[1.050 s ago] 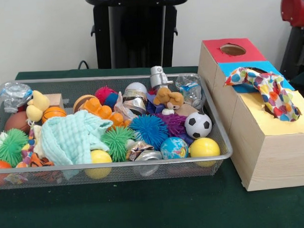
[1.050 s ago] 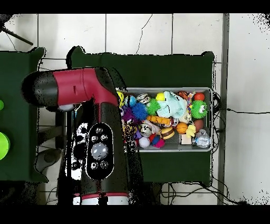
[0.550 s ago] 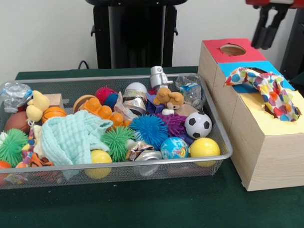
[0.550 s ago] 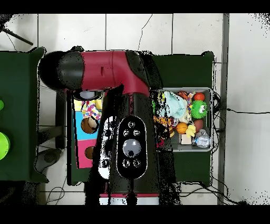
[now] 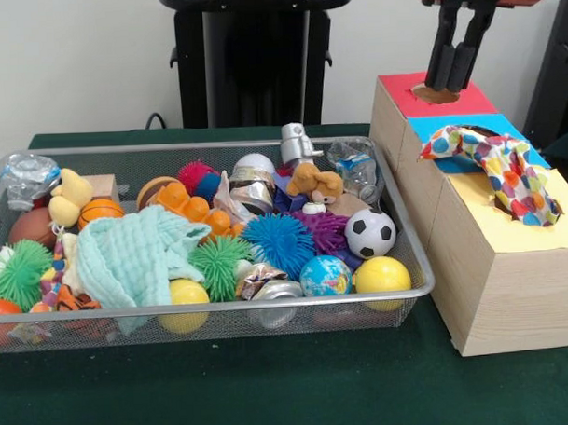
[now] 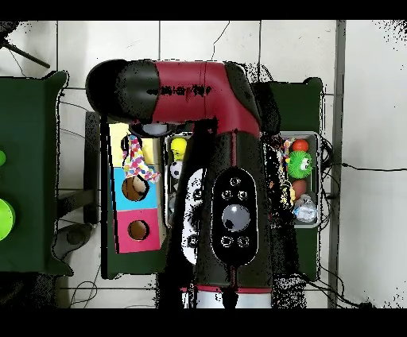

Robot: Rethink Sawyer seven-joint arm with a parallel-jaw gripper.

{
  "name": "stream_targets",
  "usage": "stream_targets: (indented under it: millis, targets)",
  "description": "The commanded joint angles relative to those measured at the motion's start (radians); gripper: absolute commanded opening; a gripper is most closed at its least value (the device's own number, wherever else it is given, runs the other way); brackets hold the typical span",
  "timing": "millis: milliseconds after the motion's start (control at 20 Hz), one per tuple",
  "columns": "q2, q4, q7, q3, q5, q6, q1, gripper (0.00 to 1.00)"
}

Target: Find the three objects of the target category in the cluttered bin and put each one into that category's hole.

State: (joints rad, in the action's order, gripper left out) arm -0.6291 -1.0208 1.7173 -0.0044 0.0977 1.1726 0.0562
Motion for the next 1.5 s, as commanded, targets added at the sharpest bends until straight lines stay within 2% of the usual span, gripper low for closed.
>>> stream_targets:
  millis: [50,600,950,1150,1250,1500]
  targets:
    - [0.058,-0.004,-0.145,0.122,0.039,0.048,0.007,0.0]
    - [0.032,-0.095,-0.052,0.138,0.013,-0.013,-0.011,0.0]
    - [0.067,-0.055,-0.11,0.167,0.033,-0.041,0.009,0.0]
    - [0.056,-0.09,-0.107,0.181,0.031,-0.109,0.021,0.0]
    - [0.058,-0.085,-0.095,0.172,0.04,-0.081,0.011,0.0]
    - [0.065,-0.11,-0.091,0.178,0.039,-0.112,0.016,0.0]
